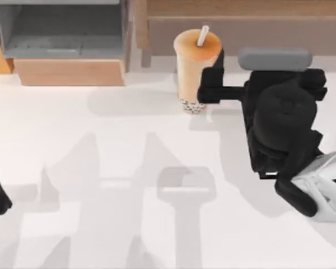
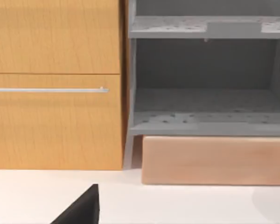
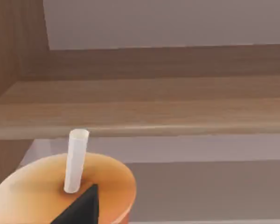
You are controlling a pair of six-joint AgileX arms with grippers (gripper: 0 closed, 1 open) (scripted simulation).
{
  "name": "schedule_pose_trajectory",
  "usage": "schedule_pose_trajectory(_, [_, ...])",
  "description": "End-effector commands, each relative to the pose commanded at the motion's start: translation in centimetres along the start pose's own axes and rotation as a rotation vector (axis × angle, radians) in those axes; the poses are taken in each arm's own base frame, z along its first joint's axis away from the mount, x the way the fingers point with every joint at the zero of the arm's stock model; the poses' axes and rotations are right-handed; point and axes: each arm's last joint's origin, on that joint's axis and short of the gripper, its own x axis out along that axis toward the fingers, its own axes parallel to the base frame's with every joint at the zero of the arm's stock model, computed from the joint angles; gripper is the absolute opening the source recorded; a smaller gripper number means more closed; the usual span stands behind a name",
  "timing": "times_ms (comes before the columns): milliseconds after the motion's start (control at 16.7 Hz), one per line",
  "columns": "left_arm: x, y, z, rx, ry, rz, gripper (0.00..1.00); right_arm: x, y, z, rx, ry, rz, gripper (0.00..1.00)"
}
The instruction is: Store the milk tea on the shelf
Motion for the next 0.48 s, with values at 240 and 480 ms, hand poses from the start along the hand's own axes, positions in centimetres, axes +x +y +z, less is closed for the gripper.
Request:
schedule_pose_trajectory(240, [0.0,0.0,0.0,0.000,0.000,0.000,1.00,1.1,4.8,-5.6,-0.027,-0.006,-0.007,1.00])
schedule_pose_trajectory(480, [0.0,0.0,0.0,0.000,0.000,0.000,1.00,1.0,7.1,-9.0,-0.040,-0.016,-0.013,1.00])
